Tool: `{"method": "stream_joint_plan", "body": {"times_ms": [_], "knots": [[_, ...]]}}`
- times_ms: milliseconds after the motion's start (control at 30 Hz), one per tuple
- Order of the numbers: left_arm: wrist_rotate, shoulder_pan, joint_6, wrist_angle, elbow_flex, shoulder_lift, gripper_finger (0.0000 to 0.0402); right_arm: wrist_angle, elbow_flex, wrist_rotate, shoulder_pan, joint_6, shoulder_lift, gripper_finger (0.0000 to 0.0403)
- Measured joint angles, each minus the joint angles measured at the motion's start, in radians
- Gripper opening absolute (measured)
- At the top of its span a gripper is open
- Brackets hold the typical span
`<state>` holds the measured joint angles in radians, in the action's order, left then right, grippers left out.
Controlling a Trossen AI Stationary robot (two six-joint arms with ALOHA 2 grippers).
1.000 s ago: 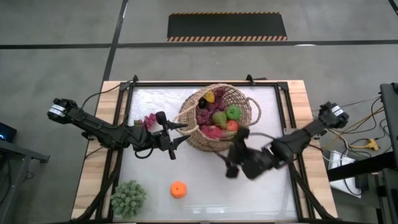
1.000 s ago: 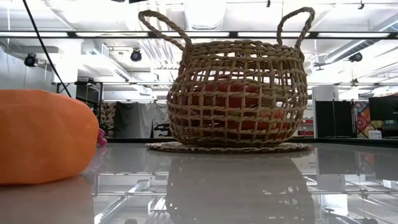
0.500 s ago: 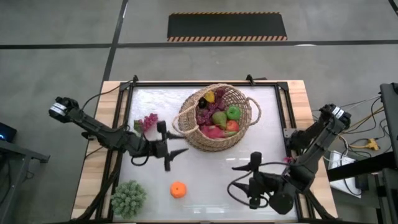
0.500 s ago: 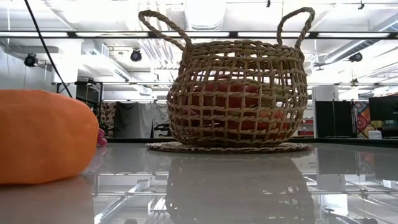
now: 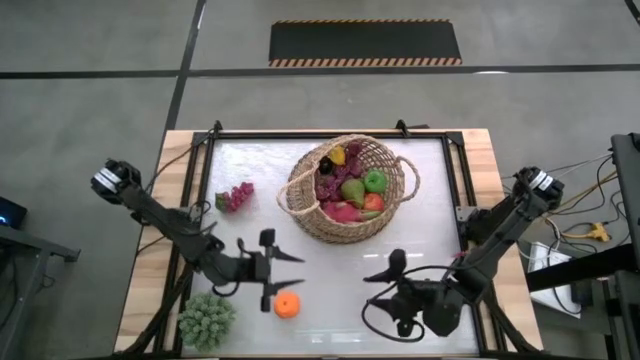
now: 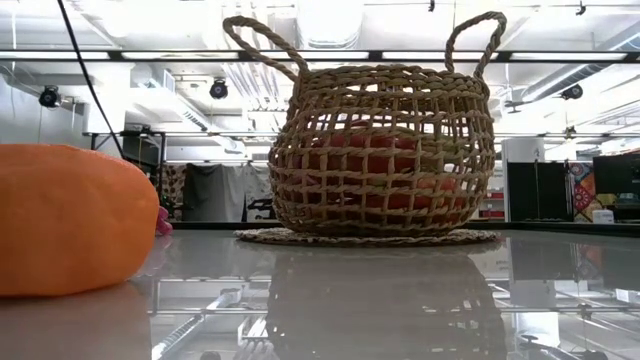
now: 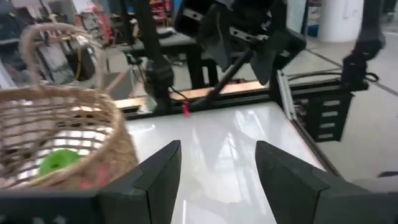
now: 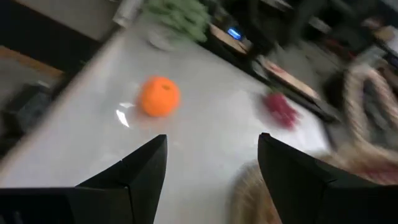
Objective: Build produce basket
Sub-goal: Put the orange into the brown basket
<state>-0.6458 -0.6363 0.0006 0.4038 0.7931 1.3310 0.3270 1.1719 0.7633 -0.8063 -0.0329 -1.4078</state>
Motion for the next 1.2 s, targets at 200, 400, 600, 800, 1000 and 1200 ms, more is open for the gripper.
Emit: {"method": "stream_joint_plan", "body": {"times_ms": [200,400,600,800,1000,1200], "knots": [[0.023,-0.075,-0.184,-0.259,0.13,0.062,0.019,-0.168,-0.05,-0.278,0.068,-0.096,0.0,0.0235],[0.117,-0.138,-0.685,-0.786,0.324,0.092,0.0179,-0.25,-0.109,-0.3,0.102,-0.04,-0.005,0.0238],[0.418,-0.15,-0.833,-1.015,0.414,0.23,0.0123,-0.392,-0.151,-0.293,0.138,0.046,-0.021,0.0242],[0.54,-0.15,-0.834,-1.103,0.433,0.304,0.0057,-0.415,-0.132,-0.29,0.173,0.119,-0.066,0.0286],[0.512,-0.148,-0.815,-1.1,0.385,0.329,0.0012,-0.413,-0.026,-0.292,0.182,0.092,-0.191,0.0334],[0.394,-0.144,-0.805,-1.062,0.315,0.347,0.0001,-0.417,0.087,-0.292,0.199,0.099,-0.322,0.0348]]}}
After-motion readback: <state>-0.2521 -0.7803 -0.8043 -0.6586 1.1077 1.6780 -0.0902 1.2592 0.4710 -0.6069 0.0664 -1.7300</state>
